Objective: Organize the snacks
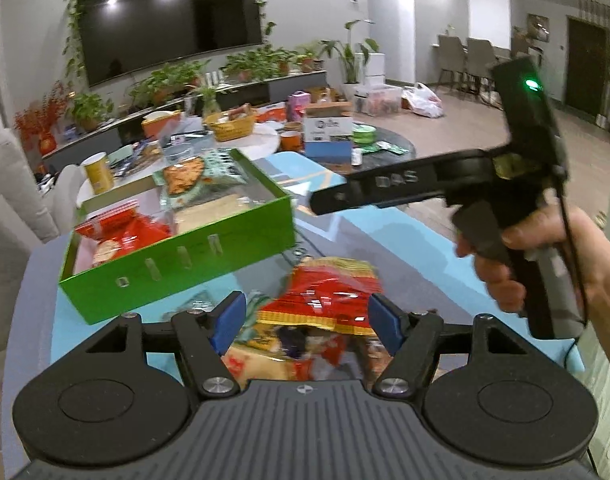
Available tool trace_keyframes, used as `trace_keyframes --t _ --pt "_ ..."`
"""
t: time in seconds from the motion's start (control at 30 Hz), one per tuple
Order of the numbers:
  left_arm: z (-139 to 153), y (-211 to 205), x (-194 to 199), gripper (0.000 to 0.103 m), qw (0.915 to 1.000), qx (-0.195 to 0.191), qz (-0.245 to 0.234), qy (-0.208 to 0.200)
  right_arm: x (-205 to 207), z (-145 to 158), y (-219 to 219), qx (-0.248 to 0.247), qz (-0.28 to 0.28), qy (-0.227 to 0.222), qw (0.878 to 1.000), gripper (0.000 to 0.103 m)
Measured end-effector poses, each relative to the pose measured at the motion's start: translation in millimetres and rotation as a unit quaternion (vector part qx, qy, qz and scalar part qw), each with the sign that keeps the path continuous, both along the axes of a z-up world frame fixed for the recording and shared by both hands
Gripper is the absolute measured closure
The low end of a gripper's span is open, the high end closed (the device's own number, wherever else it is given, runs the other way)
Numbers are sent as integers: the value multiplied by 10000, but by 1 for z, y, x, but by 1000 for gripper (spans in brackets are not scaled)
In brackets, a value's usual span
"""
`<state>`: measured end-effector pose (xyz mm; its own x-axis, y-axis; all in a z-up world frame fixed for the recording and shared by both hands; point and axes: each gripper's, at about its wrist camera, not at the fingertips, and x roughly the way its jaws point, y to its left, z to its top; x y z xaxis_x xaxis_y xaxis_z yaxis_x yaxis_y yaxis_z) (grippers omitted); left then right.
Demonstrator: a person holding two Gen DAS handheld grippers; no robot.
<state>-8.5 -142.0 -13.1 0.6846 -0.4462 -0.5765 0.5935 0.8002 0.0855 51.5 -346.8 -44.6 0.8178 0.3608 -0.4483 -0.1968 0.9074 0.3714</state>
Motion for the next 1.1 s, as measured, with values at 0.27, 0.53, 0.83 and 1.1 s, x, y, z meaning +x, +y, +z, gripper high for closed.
trace_keyframes --t 0.27,0.53,0.83,1.1 --pt "-14 -30 -2 35 9995 218 -87 188 1 -6 -1 5 6 65 10000 57" --pt "-28 -34 9 35 9976 656 220 54 1 -13 -5 65 26 133 9999 57" --pt "-23 6 46 34 9939 444 1008 106 10 -25 -5 180 137 404 9989 57" --pt "-29 18 59 34 9920 351 1179 288 27 -37 1 453 346 771 9954 57"
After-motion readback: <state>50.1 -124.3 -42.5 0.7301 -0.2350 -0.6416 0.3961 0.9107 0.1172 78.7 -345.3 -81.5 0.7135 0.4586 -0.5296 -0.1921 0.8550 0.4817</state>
